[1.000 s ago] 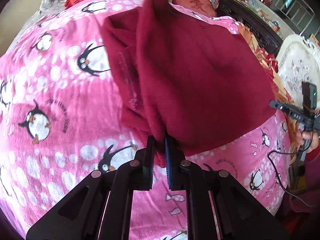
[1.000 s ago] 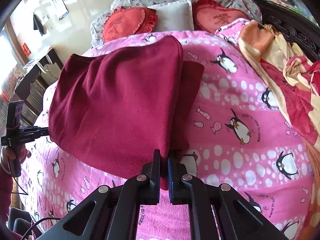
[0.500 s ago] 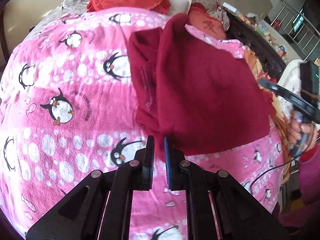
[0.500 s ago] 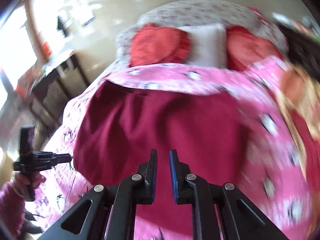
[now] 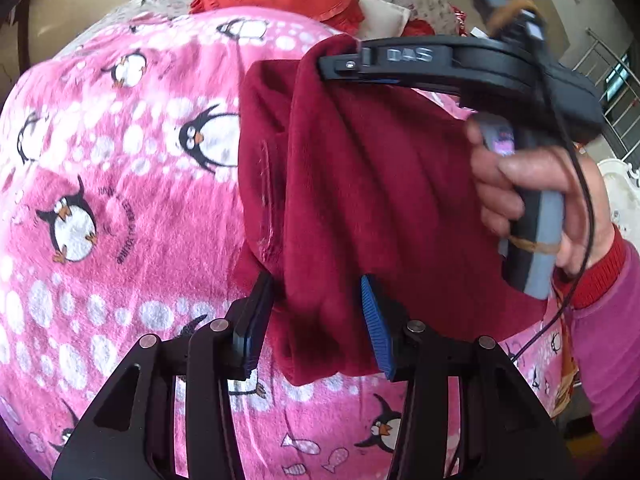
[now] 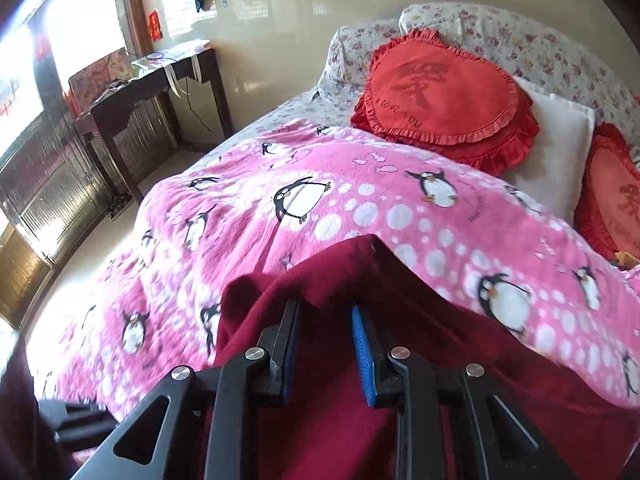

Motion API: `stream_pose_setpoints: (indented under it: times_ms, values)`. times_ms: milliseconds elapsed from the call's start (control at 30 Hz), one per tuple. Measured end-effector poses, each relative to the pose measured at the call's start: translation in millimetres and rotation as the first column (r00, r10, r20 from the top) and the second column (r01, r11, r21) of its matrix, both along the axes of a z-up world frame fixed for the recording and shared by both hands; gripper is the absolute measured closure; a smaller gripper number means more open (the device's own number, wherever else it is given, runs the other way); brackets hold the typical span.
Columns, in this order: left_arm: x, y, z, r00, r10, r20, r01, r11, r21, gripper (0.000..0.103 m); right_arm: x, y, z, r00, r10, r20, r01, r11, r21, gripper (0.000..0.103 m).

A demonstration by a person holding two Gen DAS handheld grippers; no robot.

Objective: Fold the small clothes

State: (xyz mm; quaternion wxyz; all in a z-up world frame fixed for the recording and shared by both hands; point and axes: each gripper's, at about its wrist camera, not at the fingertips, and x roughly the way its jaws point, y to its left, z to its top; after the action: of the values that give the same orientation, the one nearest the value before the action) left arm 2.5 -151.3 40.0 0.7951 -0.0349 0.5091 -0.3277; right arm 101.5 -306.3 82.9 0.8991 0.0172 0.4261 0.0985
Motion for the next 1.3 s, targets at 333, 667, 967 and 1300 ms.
stream_pose_setpoints:
  times_ms: [333,667,967,1300]
  values:
    - [-4,16,-4,1.0,0.024,0.014,-0.024,1.0,-0.015,0.058,18,-6,-13,0.996,-0.058,-0.072,0.061,0.997,0.046,0.063]
    - [-14,41,-12,0.994,0.11,-0.028,-0.112,0.992,-0.055,0.043,16,55,-11,0.986,-0.091,-0.139,0.084,0.995,-0.06,0.02]
    - [-15,37,-16,0.995,0.096,-0.009,-0.096,0.995,-0.028,0.025,14,56,-32,0.992,-0.064,-0.107,0.045,0.984,-0.171,0.061]
    - [-19,5,5,1.0,0.006,0.002,-0.006,0.993,-0.116,0.057,-22,-3,8,0.997,-0.027,-0.068,0.039,0.984,0.176,0.084]
